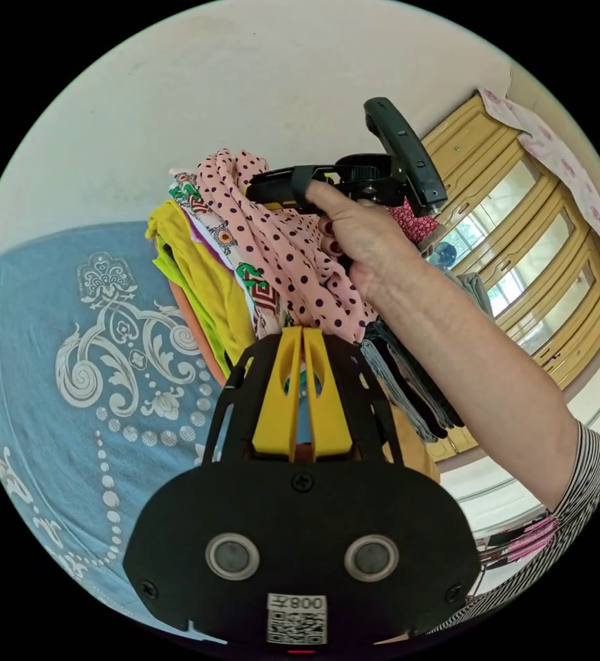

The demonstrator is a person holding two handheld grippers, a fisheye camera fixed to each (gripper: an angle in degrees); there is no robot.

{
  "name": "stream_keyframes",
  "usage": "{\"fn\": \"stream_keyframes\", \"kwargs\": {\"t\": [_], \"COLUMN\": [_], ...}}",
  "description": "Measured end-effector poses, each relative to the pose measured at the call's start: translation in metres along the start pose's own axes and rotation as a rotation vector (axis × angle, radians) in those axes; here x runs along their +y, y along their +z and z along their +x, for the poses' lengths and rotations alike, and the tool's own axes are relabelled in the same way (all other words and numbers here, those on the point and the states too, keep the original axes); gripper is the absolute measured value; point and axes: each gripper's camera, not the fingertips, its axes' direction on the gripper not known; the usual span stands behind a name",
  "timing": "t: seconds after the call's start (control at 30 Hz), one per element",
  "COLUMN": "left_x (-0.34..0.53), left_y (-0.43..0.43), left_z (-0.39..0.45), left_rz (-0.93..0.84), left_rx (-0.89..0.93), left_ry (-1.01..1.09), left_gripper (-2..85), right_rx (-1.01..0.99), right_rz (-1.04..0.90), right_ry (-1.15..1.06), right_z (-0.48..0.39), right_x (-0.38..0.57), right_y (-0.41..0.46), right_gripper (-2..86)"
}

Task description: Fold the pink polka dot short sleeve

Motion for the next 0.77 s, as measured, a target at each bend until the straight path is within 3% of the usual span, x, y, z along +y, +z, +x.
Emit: {"fn": "stream_keyframes", "kwargs": {"t": [0.3,0.57,0.63,0.77], "left_x": [0.03,0.121,0.15,0.235], "left_y": [-0.054,-0.103,-0.118,-0.138], "left_z": [0.05,0.104,0.125,0.174], "left_rz": [0.018,-0.089,-0.136,-0.325], "left_rx": [0.046,0.035,-0.028,-0.343], "left_ry": [0.008,0.013,0.047,0.151], "left_gripper": [0.0,0.1,0.1,0.2], "right_rx": [-0.005,-0.213,-0.215,-0.103], "right_rz": [0.061,0.216,0.208,0.054], "right_ry": [0.125,0.078,0.057,-0.01], "right_z": [0.007,-0.007,-0.019,-0.074], "right_x": [0.043,0.196,0.248,0.38], "right_y": [-0.088,-0.221,-0.245,-0.279], "right_gripper": [0.1,0.1,0.1,0.1]}}
